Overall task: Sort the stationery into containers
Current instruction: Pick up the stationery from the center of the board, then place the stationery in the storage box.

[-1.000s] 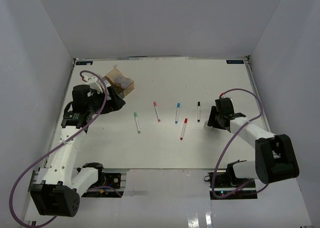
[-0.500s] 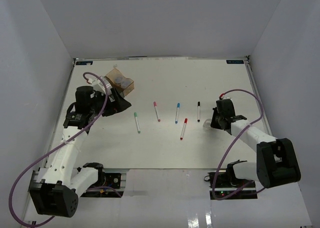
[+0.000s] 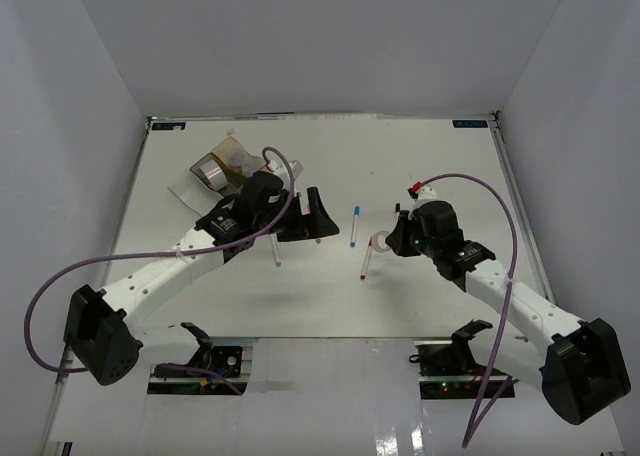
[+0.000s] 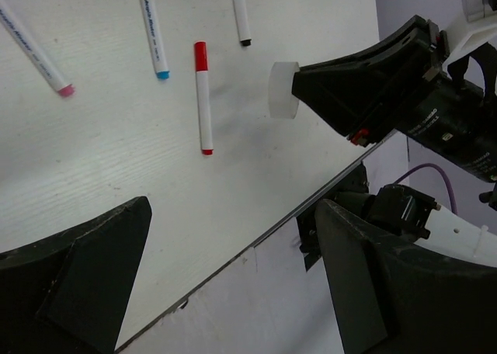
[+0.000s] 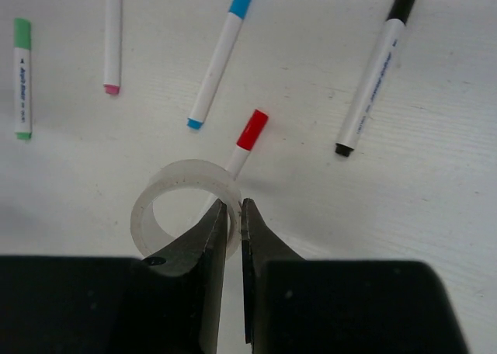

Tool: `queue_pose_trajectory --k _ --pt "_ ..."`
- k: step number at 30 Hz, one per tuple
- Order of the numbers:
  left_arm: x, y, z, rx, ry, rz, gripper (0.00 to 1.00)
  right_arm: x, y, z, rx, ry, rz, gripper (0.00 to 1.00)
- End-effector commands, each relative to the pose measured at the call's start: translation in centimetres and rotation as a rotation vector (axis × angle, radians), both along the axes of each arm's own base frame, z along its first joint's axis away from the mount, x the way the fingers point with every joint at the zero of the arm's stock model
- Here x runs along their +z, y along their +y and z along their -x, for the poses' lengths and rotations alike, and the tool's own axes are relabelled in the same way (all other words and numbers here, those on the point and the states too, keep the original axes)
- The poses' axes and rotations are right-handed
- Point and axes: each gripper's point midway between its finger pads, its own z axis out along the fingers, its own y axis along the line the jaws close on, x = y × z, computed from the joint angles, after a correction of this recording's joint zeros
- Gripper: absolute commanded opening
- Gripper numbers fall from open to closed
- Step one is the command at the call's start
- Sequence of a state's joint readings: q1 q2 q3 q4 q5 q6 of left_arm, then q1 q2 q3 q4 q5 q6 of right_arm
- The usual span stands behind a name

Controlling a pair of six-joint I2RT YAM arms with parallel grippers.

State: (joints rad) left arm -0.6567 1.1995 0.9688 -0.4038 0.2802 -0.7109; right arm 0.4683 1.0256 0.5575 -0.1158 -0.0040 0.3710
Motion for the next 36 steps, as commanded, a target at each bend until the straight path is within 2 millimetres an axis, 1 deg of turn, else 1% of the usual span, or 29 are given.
queue_pose_trajectory --k 1,2,3,4,5,6,7,8,10,11,12,13,18,20,24,30,34,35,36 --pt "3.8 -2.6 -1.8 0.076 -0.09 0.046 0.97 4.4 2.7 -0.6 0.054 -0.096 -0.082 0.08" --pt "2.9 -3.9 -1.7 0.064 -0.081 0.022 0.97 4.8 3.4 -0.4 0.07 -0.103 -0.094 0.08" --pt "2.8 -4.6 -1.6 0.057 -0.078 0.018 0.97 5.1 3.6 -0.4 0.076 -0.105 -0.101 0.08" --pt "3.3 -5.4 -1.8 0.05 -0.09 0.024 0.96 5.4 3.9 -0.3 0.082 -0.109 -0.109 0.08" --pt "2.2 -6.5 -1.4 0.029 -0.072 0.004 0.96 5.5 4.3 -0.1 0.097 -0.107 -0.119 0.09" --pt "1.9 -7.1 -1.4 0.024 -0.068 -0.001 0.96 5.8 4.6 0.1 0.102 -0.111 -0.132 0.09" --pt "2.1 -7.7 -1.4 0.019 -0.07 0.007 0.95 6.0 4.6 0.1 0.104 -0.116 -0.137 0.09" --pt "1.2 -8.6 -0.9 -0.001 -0.057 -0.01 0.95 6.1 4.8 0.2 0.107 -0.118 -0.141 0.09" --pt "0.5 -9.3 -0.8 -0.002 -0.049 -0.025 0.93 6.4 4.8 0.3 0.105 -0.126 -0.154 0.09" --pt "0.6 -9.9 -0.6 -0.009 -0.047 -0.024 0.92 6.4 4.8 0.3 0.105 -0.128 -0.156 0.09" --pt "-0.1 -10.2 -0.6 -0.012 -0.033 -0.034 0.91 6.6 4.8 0.4 0.105 -0.133 -0.162 0.09" --pt "-0.3 -10.5 -0.4 -0.017 -0.028 -0.034 0.9 6.6 4.8 0.4 0.105 -0.134 -0.164 0.09" --pt "-1.1 -11.1 -0.3 -0.022 -0.01 -0.04 0.81 6.5 4.7 0.7 0.103 -0.133 -0.178 0.1" --pt "-1.5 -11.4 -0.2 -0.032 0.001 -0.038 0.79 6.6 4.9 0.9 0.109 -0.136 -0.194 0.1" --pt "-1.6 -11.8 -0.3 -0.035 -0.003 -0.028 0.74 6.6 4.8 1.1 0.109 -0.138 -0.199 0.11" --pt "-1.2 -12.6 -0.9 -0.033 -0.02 -0.008 0.66 6.2 4.8 1.3 0.111 -0.132 -0.208 0.11" --pt "-1.0 -12.9 -1.1 -0.036 -0.029 0.001 0.54 6.1 4.8 1.4 0.111 -0.129 -0.21 0.12" --pt "-0.9 -13.0 -1.1 -0.035 -0.034 0.003 0.49 6.0 4.8 1.5 0.112 -0.127 -0.211 0.12" --pt "-1.2 -13.0 -1.1 -0.038 -0.03 -0.003 0.46 6.0 4.8 1.5 0.112 -0.127 -0.211 0.12"
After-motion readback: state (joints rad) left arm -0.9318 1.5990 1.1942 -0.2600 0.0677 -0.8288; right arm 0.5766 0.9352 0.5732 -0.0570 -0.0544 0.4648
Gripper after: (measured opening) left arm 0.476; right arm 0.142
